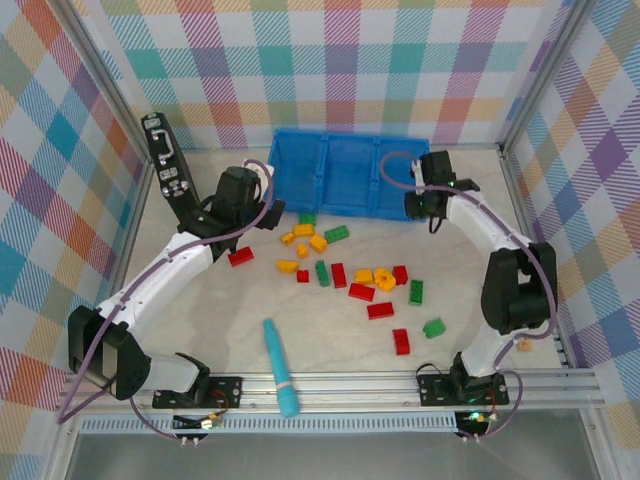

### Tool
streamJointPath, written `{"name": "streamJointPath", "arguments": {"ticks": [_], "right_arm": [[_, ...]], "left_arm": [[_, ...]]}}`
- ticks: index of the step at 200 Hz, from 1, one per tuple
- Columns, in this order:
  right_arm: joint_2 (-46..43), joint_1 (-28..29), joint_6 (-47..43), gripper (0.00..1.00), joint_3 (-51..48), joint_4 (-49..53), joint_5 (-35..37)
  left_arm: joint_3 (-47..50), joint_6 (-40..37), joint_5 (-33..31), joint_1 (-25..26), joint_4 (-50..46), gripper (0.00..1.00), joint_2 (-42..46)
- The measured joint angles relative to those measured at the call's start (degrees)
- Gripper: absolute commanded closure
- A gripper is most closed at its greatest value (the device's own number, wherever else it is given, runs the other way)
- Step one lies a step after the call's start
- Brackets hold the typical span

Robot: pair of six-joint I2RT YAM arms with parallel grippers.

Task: Sort the legos into containers by color
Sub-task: Place the lego in the container.

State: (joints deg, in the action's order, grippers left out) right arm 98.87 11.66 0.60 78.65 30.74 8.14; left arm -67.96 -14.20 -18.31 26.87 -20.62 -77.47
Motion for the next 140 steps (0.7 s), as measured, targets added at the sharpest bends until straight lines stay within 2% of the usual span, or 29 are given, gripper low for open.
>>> {"name": "streamJointPath", "arguments": {"ticks": [23, 46, 75, 103, 123, 140], "right_arm": [[5.53, 0.00, -0.33, 0.73, 7.61, -0.44, -0.31], [11.63, 0.00, -1.05, 0.68, 13.66, -0.81, -0.42], [17.84, 0.00, -1.49, 0.61, 17.49, -0.87, -0.24], [20.02, 0.00, -1.53, 0.55, 18.23, -0.59, -0.22], [20.04, 0.00, -1.73, 0.51, 18.40, -0.44, -0.24], [20.02, 0.00, -1.99, 0.49, 18.53, -0.37, -0.24]], "left_arm": [[0.00, 0.13, 0.44, 0.02, 0.00, 0.00, 0.07], [0.00, 1.29, 1.16, 0.04, 0.00, 0.00, 0.85], [0.00, 3.54, 4.13, 0.11, -0.66, 0.00, 2.75], [-0.98, 5.09, 7.26, 0.37, -4.31, 0.00, 5.90], [-5.88, 5.57, 8.94, 0.42, -9.90, 0.00, 6.69], [-13.66, 5.60, 10.49, 0.46, -16.09, 0.00, 6.19]]}}
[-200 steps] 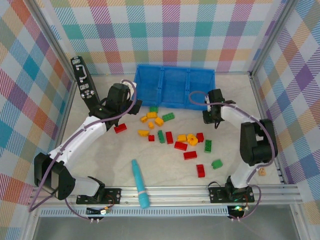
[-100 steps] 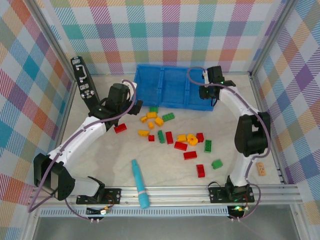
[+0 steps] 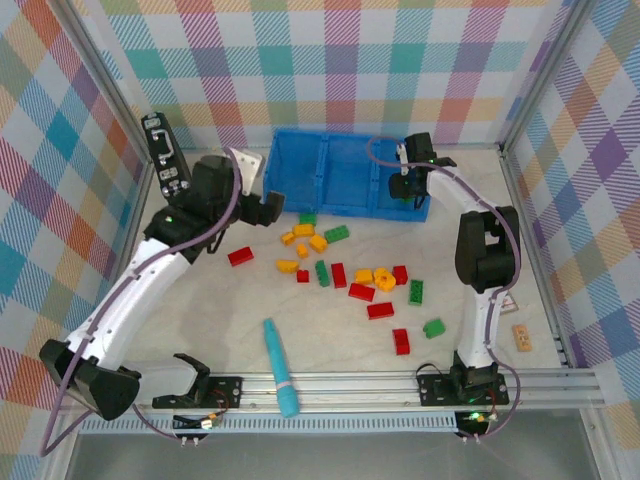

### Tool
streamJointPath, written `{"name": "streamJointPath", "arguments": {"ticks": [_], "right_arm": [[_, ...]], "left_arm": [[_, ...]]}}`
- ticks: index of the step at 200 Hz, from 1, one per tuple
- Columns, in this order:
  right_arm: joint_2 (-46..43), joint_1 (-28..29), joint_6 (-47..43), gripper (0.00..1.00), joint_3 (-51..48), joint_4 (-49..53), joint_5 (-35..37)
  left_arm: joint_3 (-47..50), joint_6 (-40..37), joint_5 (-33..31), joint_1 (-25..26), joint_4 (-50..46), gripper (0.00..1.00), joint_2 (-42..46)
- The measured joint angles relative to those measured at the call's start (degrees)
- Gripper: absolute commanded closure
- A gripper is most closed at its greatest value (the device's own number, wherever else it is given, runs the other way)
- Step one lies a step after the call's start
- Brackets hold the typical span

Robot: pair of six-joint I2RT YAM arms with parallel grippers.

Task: Sort the legos into containers by color
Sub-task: Place the lego in the container, then pick up the lego from the middle-right of the table.

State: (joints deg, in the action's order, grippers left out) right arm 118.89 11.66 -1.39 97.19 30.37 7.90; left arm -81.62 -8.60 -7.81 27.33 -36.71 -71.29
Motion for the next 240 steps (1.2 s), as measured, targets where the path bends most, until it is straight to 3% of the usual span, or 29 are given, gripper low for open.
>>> {"name": "streamJointPath", "arguments": {"ticks": [67, 101, 144, 197, 240], "right_arm": [[-3.69, 0.87, -0.13, 0.41, -1.36, 2.32, -1.44], [-11.61, 4.61, 0.07, 0.36, -4.87, 4.26, -1.29], [-22.64, 11.58, 3.98, 0.26, -18.67, 6.58, -3.41], [-31.01, 14.82, 8.22, 0.27, -34.29, 9.60, -6.84], [-35.60, 17.66, 10.21, 0.27, -39.60, 9.46, -9.51]], "left_arm": [[-31.69, 2.25, 1.73, 0.02, -17.05, 0.00, -3.91], [-33.33, 1.90, -0.07, 0.02, -19.56, 0.00, -4.00], [-33.38, 1.90, -0.61, 0.02, -20.83, 0.00, -6.51], [-33.31, 1.90, -0.59, 0.02, -20.79, 0.00, -6.67], [-33.29, 1.73, -0.17, 0.02, -20.79, 0.00, -6.67]]}}
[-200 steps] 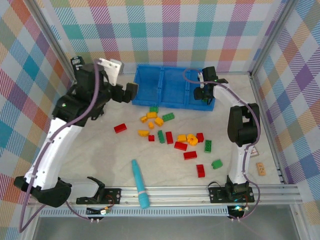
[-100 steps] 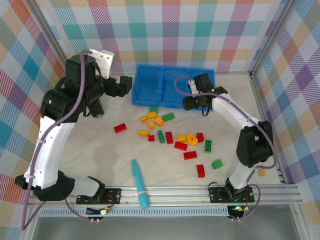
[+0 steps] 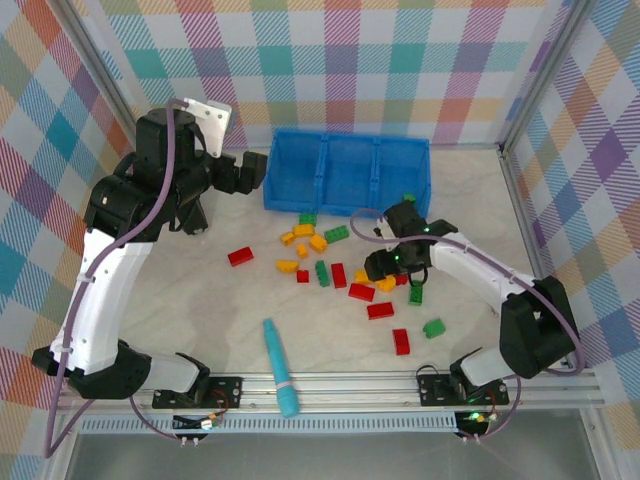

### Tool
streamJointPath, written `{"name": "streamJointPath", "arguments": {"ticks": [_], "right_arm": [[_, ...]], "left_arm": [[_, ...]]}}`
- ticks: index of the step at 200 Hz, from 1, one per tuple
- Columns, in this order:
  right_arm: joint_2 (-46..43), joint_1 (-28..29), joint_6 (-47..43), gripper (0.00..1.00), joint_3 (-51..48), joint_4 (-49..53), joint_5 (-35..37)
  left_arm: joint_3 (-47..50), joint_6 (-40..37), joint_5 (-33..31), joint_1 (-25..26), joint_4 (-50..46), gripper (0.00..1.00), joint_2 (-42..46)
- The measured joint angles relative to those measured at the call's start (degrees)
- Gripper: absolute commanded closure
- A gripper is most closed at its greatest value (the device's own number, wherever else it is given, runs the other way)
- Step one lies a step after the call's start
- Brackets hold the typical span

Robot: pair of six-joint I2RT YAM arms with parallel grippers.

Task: Sort the legos into containers by color
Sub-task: Pick up the lego from the middle-right of the table.

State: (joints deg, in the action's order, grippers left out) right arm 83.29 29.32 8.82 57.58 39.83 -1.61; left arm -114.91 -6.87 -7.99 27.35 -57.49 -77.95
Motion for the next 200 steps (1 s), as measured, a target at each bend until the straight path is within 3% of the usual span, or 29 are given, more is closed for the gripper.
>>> {"name": "streamJointPath", "arguments": {"ticks": [45, 115, 200], "right_arm": [[0.00, 1.53, 3.96, 0.32, -4.17, -0.13, 0.59], [-5.57, 1.55, 10.40, 0.38, -5.64, -1.11, 8.50], [-0.63, -1.86, 11.34, 0.45, -5.75, -6.82, 13.20]], "left_arm": [[0.00, 0.00, 0.04, 0.00, -0.02, 0.00, 0.00], [1.44, 0.00, 1.11, 0.00, 0.07, 0.00, 0.00], [2.86, 0.00, 2.67, 0.00, 0.48, 0.00, 0.11]]}}
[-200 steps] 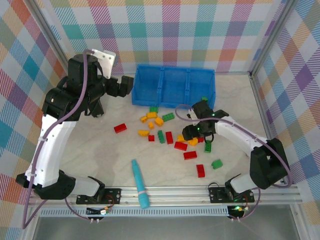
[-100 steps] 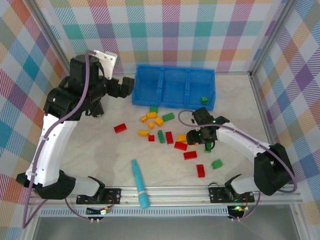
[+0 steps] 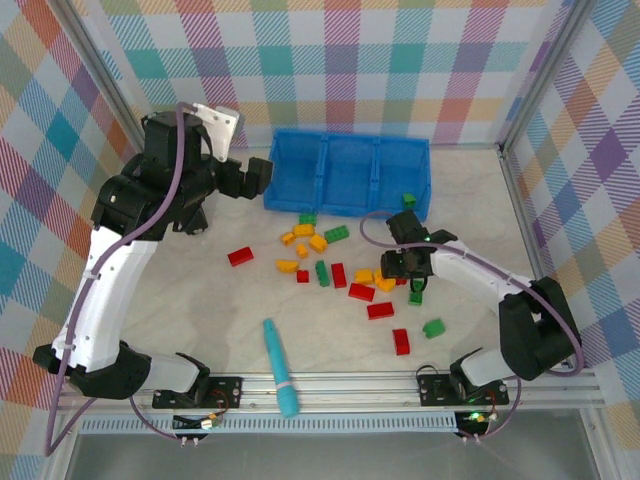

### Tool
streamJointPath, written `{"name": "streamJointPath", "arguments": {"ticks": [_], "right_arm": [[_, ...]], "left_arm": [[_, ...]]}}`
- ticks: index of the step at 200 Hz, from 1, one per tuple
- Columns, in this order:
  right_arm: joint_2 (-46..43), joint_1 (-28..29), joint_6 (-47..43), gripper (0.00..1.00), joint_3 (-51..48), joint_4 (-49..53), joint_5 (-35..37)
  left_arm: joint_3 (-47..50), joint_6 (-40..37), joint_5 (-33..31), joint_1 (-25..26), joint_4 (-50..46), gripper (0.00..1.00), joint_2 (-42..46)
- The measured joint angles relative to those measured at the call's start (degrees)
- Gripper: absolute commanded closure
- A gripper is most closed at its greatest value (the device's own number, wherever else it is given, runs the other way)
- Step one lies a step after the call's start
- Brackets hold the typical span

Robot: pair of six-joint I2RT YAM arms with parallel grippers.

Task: Sort the legos into containers by color
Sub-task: Pick up the lego from the middle-right of the table.

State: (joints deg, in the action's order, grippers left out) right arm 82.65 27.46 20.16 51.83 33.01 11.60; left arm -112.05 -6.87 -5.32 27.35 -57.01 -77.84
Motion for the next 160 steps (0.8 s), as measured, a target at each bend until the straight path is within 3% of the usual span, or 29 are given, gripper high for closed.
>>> {"name": "streamJointPath", "arguments": {"ticks": [72, 160], "right_arm": [[1.46, -3.50, -0.04, 0.48, 0.00, -1.68, 0.15], [6.58, -3.56, -0.04, 0.48, 0.42, -3.98, -1.73]], "left_arm": [[2.03, 0.00, 0.35, 0.00, 0.13, 0.00, 1.07], [2.03, 0.00, 0.37, 0.00, 0.13, 0.00, 1.64]]}}
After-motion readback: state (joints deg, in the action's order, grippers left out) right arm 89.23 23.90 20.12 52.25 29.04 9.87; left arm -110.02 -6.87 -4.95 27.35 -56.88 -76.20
